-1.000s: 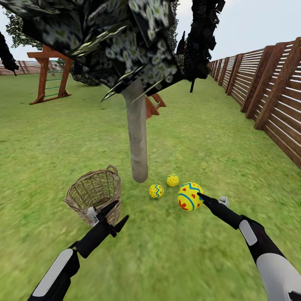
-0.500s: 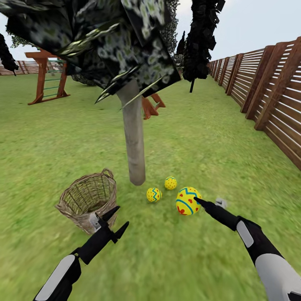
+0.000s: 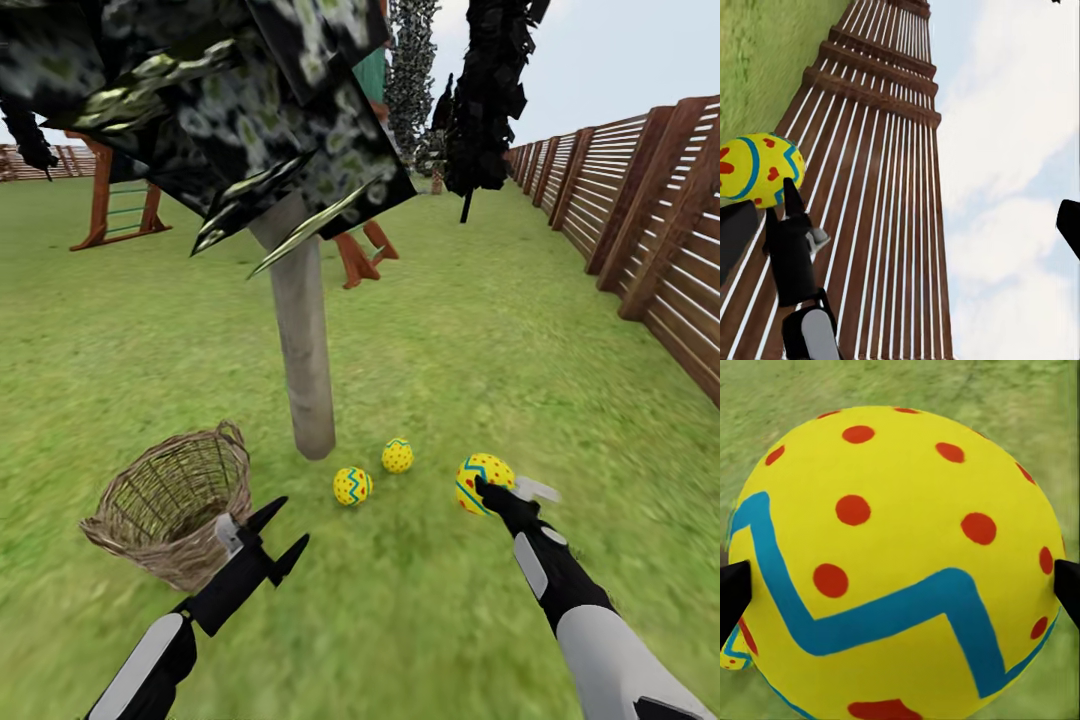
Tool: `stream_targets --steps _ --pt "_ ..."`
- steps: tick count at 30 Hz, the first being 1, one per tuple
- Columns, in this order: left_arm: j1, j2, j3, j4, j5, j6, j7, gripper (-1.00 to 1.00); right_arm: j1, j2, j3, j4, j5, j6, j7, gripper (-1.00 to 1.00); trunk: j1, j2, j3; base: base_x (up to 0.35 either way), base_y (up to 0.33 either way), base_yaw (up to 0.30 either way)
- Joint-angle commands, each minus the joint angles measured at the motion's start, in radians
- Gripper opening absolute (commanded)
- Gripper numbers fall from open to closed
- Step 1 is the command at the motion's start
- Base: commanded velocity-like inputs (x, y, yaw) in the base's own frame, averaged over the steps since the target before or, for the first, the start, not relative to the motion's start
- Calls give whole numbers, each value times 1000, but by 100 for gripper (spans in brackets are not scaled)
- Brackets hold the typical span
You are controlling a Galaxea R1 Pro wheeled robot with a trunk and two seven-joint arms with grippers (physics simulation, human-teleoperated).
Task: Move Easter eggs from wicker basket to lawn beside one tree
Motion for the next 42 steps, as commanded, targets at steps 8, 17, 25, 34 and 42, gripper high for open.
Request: stream_targets --steps 8,17,25,34,42 --pt "-1 -14 -3 1 4 2 -2 100 0 8 35 0 6 -5 -76 -100 0 0 -1 13 -192 295" --pt "-1 -14 -3 0 4 2 -1 100 0 8 41 0 3 -6 -82 -100 0 0 -1 0 -344 299" --pt "-1 -16 -3 0 3 2 -1 100 0 9 41 0 4 -5 -82 -100 0 0 -1 0 -345 279" --pt "-1 -18 -3 2 3 2 -1 100 1 7 153 2 6 -20 -80 -100 0 0 -2 121 -334 11" --pt "-1 -20 -3 2 3 2 -1 100 3 8 157 2 7 -28 -83 -100 0 0 -3 179 -319 235"
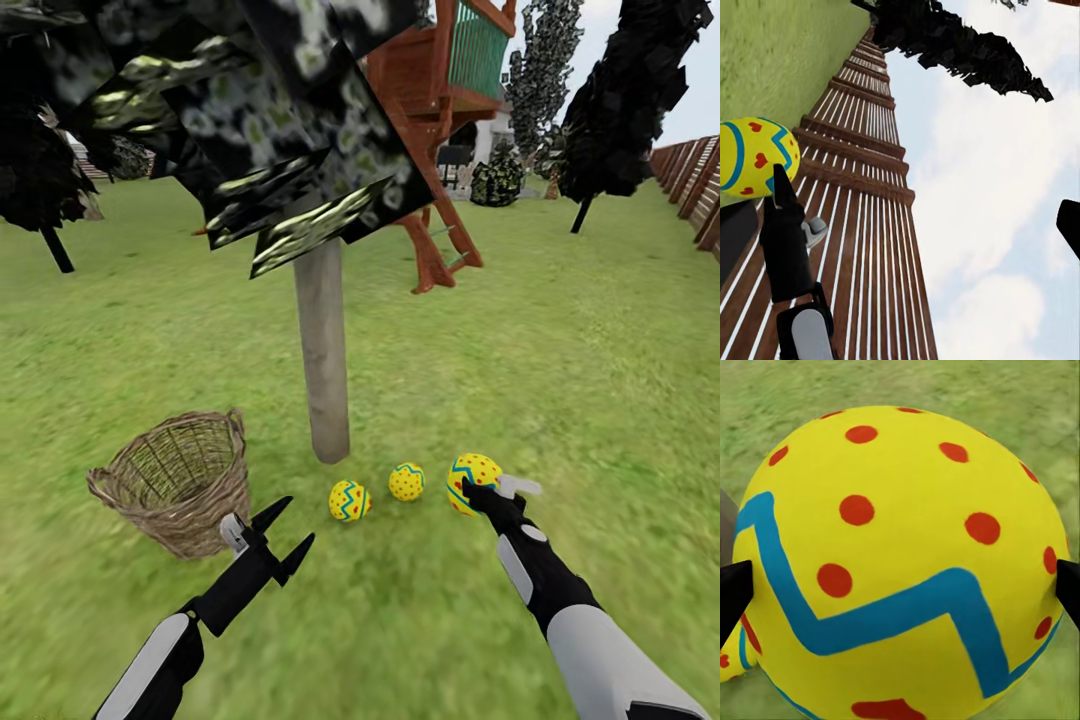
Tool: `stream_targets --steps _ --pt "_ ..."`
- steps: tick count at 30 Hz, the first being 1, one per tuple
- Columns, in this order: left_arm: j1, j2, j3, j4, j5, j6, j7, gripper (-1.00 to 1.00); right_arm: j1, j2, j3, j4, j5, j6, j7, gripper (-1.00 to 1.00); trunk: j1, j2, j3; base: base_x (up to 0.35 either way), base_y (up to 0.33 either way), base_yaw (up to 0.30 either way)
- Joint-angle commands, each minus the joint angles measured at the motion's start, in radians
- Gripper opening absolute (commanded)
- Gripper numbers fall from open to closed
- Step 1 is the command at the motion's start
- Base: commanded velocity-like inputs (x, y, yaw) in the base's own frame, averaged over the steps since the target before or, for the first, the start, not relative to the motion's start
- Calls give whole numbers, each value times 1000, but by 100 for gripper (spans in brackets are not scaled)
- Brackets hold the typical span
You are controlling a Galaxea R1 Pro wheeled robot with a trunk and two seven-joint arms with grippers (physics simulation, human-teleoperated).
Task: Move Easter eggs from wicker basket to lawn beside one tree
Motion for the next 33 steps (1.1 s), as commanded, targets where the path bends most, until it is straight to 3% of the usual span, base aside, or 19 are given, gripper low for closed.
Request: stream_targets --steps 1,14,27,30,32,33 --pt "-1 1 -2 1 4 2 -2 100 0 -1 2 0 -10 -4 -2 -100 0 0 -1 180 -318 290" --pt "-1 1 -2 1 4 2 -1 100 0 -1 1 0 -12 -10 -2 -100 0 0 -5 180 -318 282" --pt "-1 1 -2 1 4 2 -1 100 0 -2 6 47 -11 -50 -3 -100 0 0 -5 182 -316 2" --pt "-1 1 -2 2 4 2 -1 100 0 -3 76 90 -11 -49 -12 -100 0 0 -5 256 -249 0" --pt "-1 1 -2 2 4 2 0 100 0 -4 131 96 -10 -51 -76 -100 0 0 -5 291 -201 0" --pt "-1 1 -2 2 4 2 0 100 0 -4 138 97 -10 -51 -98 -100 0 0 -5 297 -190 0"
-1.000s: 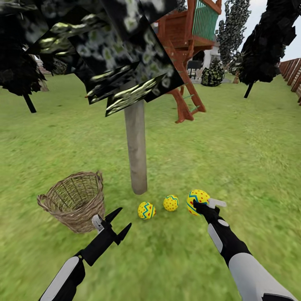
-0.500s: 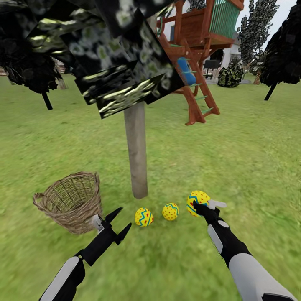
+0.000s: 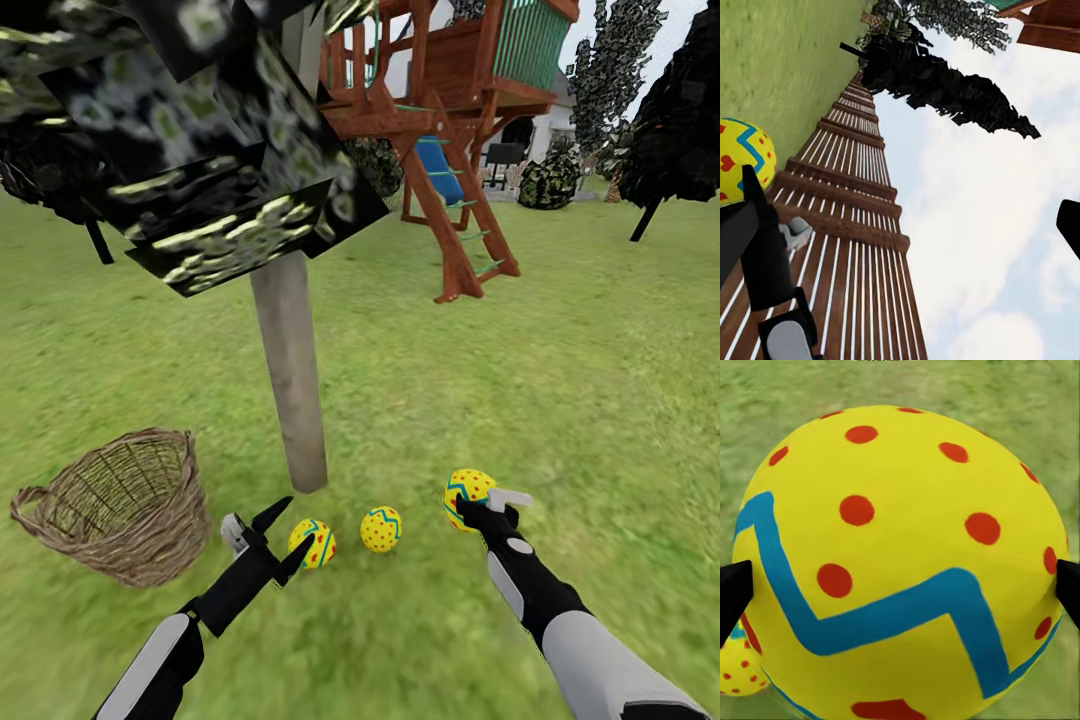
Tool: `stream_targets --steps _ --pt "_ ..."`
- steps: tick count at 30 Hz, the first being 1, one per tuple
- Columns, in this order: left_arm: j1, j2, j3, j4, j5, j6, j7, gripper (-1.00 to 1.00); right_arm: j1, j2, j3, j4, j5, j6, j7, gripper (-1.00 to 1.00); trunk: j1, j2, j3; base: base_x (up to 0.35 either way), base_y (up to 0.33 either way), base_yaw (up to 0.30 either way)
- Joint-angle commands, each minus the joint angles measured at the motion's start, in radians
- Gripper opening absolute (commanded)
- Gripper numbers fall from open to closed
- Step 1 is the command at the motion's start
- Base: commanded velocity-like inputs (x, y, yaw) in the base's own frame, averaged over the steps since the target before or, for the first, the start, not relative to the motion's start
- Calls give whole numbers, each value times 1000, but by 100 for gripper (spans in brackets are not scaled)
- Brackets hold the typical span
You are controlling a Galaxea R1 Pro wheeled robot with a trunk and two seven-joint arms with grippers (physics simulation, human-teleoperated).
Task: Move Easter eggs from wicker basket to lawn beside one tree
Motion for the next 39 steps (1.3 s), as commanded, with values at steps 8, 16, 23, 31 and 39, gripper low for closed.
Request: stream_targets --steps 8,16,23,31,39 --pt "-1 1 -2 0 4 2 -4 100 0 2 25 3 -7 -100 -19 -100 0 0 -1 95 -62 83" --pt "-1 0 -2 1 4 2 -4 100 0 2 78 5 -11 -103 -21 -100 0 0 -6 46 -77 280" --pt "-1 -2 -2 1 4 1 -4 100 0 1 78 6 -11 -103 -21 -100 0 0 -8 125 -73 166" --pt "-1 -27 -2 1 4 2 -4 100 0 1 77 4 -12 -103 -21 -100 12 -21 -18 3 -2 2" --pt "-1 -33 -45 0 4 2 0 100 -30 1 80 169 -11 -54 -193 -100 43 -77 -43 0 0 0"
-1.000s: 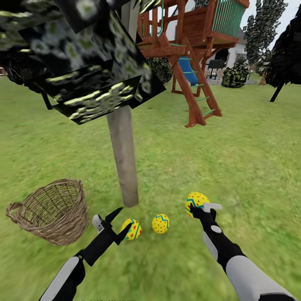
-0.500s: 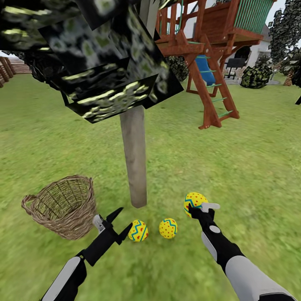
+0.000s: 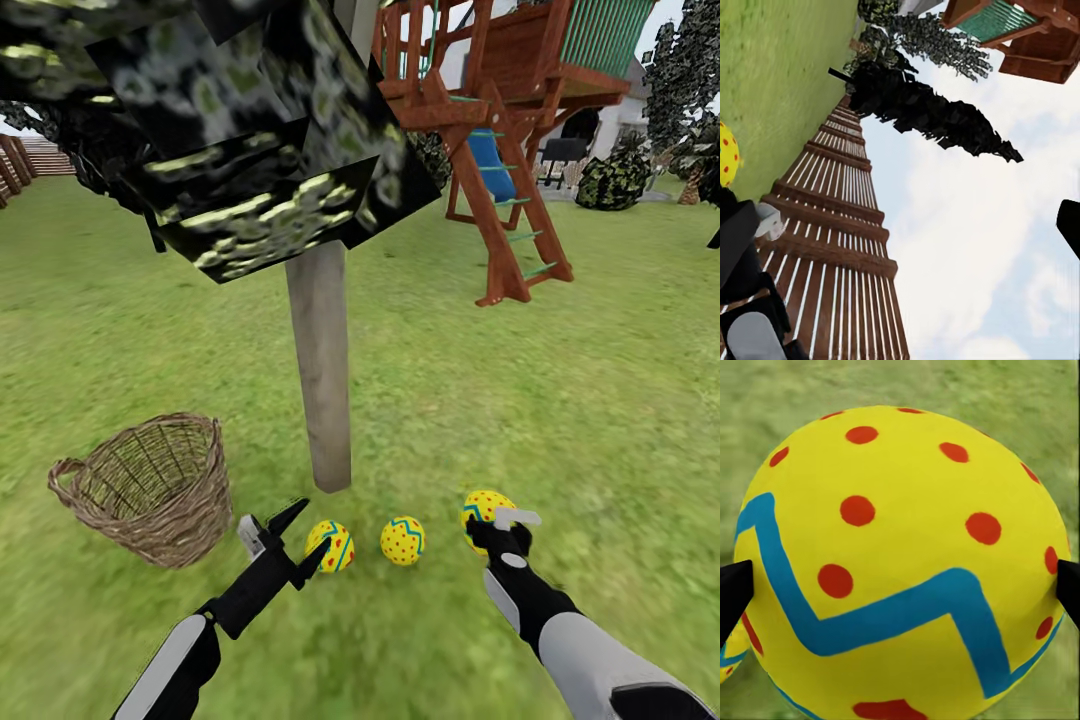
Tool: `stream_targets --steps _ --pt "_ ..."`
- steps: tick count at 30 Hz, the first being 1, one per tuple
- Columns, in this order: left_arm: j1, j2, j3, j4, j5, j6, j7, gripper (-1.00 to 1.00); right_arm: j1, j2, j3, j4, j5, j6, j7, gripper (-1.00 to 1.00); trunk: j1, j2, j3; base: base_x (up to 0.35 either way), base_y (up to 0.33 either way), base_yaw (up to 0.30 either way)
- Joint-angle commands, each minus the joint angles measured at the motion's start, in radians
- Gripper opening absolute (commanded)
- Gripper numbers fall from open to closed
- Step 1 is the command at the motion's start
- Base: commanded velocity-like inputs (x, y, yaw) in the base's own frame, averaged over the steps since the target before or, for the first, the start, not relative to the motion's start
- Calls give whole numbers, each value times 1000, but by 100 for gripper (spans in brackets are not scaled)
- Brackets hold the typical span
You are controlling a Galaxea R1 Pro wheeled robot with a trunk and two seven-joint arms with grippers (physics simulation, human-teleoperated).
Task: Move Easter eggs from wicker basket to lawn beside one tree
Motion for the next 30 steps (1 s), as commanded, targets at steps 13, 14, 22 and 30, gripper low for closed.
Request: stream_targets --steps 13,14,22,30 --pt "-1 -2 -59 0 5 -42 0 100 -8 -1 101 21 -10 -52 -29 -100 50 -92 -42 0 0 0" --pt "-1 -2 -60 -3 5 -41 0 100 -8 -1 100 21 -12 -51 -29 -100 54 -99 -45 0 0 0" --pt "-1 11 -57 -79 8 -33 -9 100 -8 0 101 22 -12 -45 -21 -100 69 -127 -57 0 0 0" --pt "-1 4 -56 -67 6 -41 -5 100 -8 0 104 20 -9 -48 -21 -100 69 -127 -57 14 -155 0"
